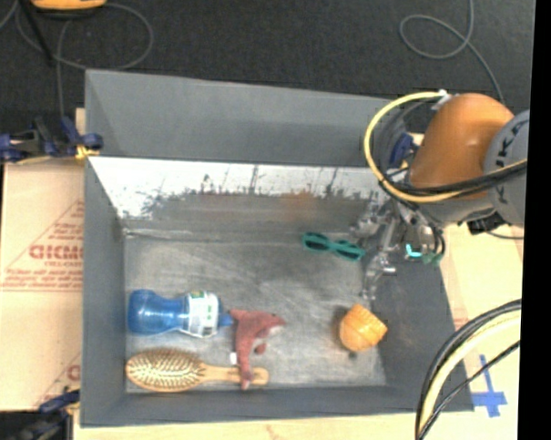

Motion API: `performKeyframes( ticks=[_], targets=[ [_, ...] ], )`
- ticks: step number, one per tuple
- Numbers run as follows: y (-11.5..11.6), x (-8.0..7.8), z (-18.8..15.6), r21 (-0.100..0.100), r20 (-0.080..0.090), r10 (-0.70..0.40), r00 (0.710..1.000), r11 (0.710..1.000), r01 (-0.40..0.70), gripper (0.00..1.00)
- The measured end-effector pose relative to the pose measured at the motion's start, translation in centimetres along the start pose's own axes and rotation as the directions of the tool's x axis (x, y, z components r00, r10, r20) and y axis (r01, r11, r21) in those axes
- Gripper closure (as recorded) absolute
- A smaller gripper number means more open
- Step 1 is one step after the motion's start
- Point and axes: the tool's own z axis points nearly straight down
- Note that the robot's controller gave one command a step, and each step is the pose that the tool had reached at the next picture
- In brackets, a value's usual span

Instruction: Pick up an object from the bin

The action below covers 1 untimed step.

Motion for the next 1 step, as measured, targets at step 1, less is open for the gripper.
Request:
performKeyframes(
  ticks=[1],
  targets=[
    [0.04, -0.20, -0.50, 0.001, 0.008, -0.003, 1.000, 1.000, 0.003, 0.00]
  ],
)
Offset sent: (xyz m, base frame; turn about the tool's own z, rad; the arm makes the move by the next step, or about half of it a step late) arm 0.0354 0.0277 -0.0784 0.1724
